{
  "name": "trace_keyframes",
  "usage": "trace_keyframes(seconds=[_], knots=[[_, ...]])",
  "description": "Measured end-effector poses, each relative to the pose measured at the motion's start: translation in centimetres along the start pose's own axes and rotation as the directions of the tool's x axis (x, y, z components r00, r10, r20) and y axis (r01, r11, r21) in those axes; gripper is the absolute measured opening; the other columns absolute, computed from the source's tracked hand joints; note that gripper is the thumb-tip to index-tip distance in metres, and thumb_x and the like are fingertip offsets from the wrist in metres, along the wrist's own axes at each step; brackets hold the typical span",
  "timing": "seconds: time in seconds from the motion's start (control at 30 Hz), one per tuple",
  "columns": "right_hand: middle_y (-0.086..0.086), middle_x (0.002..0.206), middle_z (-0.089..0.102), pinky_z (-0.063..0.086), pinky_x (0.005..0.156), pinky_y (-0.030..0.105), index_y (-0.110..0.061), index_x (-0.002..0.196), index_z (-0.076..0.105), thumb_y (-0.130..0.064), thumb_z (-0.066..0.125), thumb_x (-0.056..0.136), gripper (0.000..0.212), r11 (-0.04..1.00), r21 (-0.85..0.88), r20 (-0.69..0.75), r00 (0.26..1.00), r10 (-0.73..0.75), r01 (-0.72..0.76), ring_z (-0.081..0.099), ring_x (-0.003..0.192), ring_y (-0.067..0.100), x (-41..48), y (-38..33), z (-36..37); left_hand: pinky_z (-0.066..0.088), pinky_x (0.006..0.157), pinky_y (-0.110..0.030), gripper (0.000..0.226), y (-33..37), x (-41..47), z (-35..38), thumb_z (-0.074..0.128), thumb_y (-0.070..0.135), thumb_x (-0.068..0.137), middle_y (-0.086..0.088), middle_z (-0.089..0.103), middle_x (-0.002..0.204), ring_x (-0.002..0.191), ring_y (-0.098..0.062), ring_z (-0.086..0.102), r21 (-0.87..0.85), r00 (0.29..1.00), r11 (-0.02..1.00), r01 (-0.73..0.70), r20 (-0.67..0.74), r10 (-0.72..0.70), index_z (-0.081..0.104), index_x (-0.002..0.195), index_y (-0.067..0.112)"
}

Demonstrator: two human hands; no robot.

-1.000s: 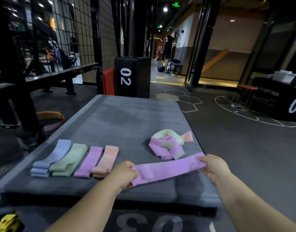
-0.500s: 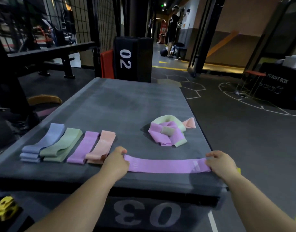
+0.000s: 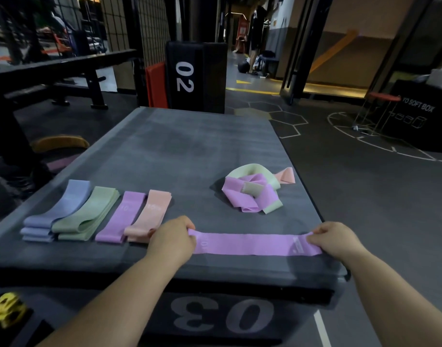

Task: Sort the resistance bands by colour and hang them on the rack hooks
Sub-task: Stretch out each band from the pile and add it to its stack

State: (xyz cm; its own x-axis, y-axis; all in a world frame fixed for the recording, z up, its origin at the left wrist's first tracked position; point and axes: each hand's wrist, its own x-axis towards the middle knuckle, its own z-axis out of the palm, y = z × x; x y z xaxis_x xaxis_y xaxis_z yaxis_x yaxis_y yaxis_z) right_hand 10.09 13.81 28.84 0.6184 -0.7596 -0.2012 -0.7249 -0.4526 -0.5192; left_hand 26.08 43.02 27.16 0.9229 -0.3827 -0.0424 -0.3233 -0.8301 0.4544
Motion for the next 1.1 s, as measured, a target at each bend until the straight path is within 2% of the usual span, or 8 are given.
trace_keyframes(seconds=[0.13,0.23,0.37,0.5,0.6,0.7,0.9,1.1], knots=[[0.006,0.083,0.068,0.04,0.068,0.027,-0.021,0.067,0.063,-0.018,0.07,0.081,0.015,1.0,-0.025,0.002,1.0,-0.002,0.002,0.061,0.082,0.026,-0.2,-0.2,-0.1,0.038,0.069,-0.026,0.012,0.2,-0.1,-0.3,0.051,0.023,0.089,0.004,0.053,0.1,0.08,-0.02,0.055,0.019,0.999,1.0,0.015,-0.046,-0.014,0.055,0.083,0.032],[0.005,0.071,0.066,0.042,0.062,0.027,-0.019,0.069,0.063,-0.019,0.068,0.082,0.014,1.0,0.0,-0.028,0.999,-0.015,0.015,0.06,0.068,0.023,0.0,-0.2,-0.2,0.04,0.067,-0.026,0.011,0.4,-0.2,-0.6,0.048,0.026,0.09,0.007,0.062,0.091,0.083,-0.019,0.058,0.036,0.999,0.999,0.035,-0.027,-0.034,0.053,0.081,0.031],[0.009,0.063,0.065,0.037,0.036,0.015,-0.004,0.093,0.062,-0.007,0.055,0.092,0.007,0.943,0.334,-0.037,0.999,0.019,-0.006,0.053,0.04,0.013,0.0,-0.6,-0.3,0.048,0.064,-0.026,0.008,0.7,-0.3,-1.0,0.049,0.024,0.086,0.01,0.065,0.074,0.069,-0.014,0.064,-0.158,0.997,0.985,0.075,-0.003,-0.077,0.054,0.082,0.028],[0.008,0.073,0.072,0.041,0.05,0.023,-0.006,0.096,0.061,-0.009,0.049,0.095,0.012,0.811,0.584,0.022,0.999,0.032,-0.039,0.063,0.057,0.016,-0.3,-1.0,-0.7,0.058,0.07,-0.039,0.003,0.9,-0.2,-0.9,0.055,0.023,0.081,0.006,0.07,0.065,0.051,-0.009,0.067,-0.411,0.994,0.906,0.101,0.005,-0.108,0.055,0.079,0.026],[0.012,0.078,0.07,0.046,0.062,0.029,-0.008,0.087,0.062,-0.012,0.053,0.091,0.01,0.712,0.699,0.029,0.997,0.066,-0.068,0.067,0.07,0.025,-0.7,-1.1,-1.1,0.058,0.071,-0.041,0.02,1.0,-0.3,-1.0,0.06,0.043,0.084,0.008,0.069,0.07,0.052,-0.008,0.067,-0.481,0.995,0.875,0.061,-0.041,-0.092,0.055,0.078,0.025],[0.009,0.07,0.065,0.047,0.063,0.028,-0.007,0.078,0.063,-0.016,0.068,0.088,0.015,0.783,0.621,-0.05,0.999,-0.003,0.033,0.062,0.063,0.019,-0.9,-1.0,-0.8,0.056,0.069,-0.038,0.028,0.9,-0.4,-0.9,0.062,0.05,0.083,0.007,0.067,0.069,0.062,-0.014,0.068,-0.462,0.993,0.886,0.028,-0.09,-0.078,0.053,0.075,0.025],[0.008,0.066,0.059,0.041,0.055,0.025,-0.006,0.076,0.06,0.005,0.07,0.079,0.015,0.828,0.549,-0.108,0.992,-0.068,0.116,0.047,0.051,0.015,-0.9,-1.1,0.0,0.041,0.058,-0.027,0.019,0.6,-0.4,-0.9,0.064,0.022,0.082,0.007,0.06,0.07,0.069,-0.016,0.057,-0.396,0.981,0.918,0.002,-0.18,-0.079,0.048,0.074,0.024],[0.009,0.068,0.052,0.042,0.06,0.03,-0.016,0.092,0.052,0.005,0.065,0.083,0.026,0.891,0.439,0.057,0.986,-0.158,0.117,0.047,0.057,0.018,-0.7,-0.6,0.1,0.041,0.058,-0.031,0.013,0.5,-0.6,-1.1,0.059,0.015,0.083,0.003,0.054,0.067,0.068,-0.024,0.055,-0.303,0.979,0.952,-0.033,-0.204,-0.031,0.047,0.083,0.018]])
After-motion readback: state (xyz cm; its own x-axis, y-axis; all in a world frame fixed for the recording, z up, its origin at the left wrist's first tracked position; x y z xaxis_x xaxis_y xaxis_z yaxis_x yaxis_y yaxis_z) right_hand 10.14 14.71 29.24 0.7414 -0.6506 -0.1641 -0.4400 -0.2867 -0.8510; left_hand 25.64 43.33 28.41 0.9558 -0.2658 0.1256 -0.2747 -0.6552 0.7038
